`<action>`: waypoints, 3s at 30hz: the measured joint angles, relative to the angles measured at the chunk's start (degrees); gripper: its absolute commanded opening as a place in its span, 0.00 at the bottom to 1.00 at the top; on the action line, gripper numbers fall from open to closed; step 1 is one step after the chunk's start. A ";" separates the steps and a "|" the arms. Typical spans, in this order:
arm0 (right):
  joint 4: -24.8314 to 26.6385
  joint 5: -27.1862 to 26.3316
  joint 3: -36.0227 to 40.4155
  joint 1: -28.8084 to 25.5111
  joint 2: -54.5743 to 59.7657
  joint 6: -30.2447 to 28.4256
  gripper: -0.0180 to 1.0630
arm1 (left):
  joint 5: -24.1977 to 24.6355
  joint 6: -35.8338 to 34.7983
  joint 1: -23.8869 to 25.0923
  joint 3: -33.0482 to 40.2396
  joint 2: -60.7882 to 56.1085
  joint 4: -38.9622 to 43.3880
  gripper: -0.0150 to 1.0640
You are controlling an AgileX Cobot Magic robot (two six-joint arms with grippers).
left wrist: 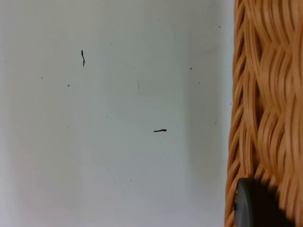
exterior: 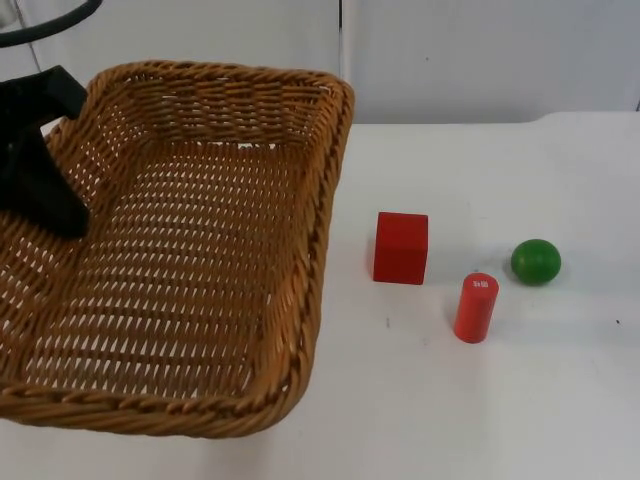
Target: Pick up the basket with the left hand and place the object to the left of the red cylinder into the basket with the right hand.
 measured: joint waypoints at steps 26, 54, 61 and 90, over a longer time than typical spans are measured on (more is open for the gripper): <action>0.00 6.71 -17.98 0.00 13.84 -1.34 0.99 | -0.11 0.10 0.00 0.00 0.00 0.00 0.01; 11.27 4.32 -31.27 4.82 47.74 -23.82 0.99 | -0.11 0.10 0.00 0.00 0.00 -0.22 0.01; 13.37 -1.39 -31.27 7.41 55.27 -31.51 0.99 | -0.11 0.10 0.00 0.00 0.00 -0.22 0.01; 25.47 -5.22 -45.28 17.39 74.18 -57.92 0.94 | -0.11 0.10 0.00 0.00 0.00 -1.74 0.01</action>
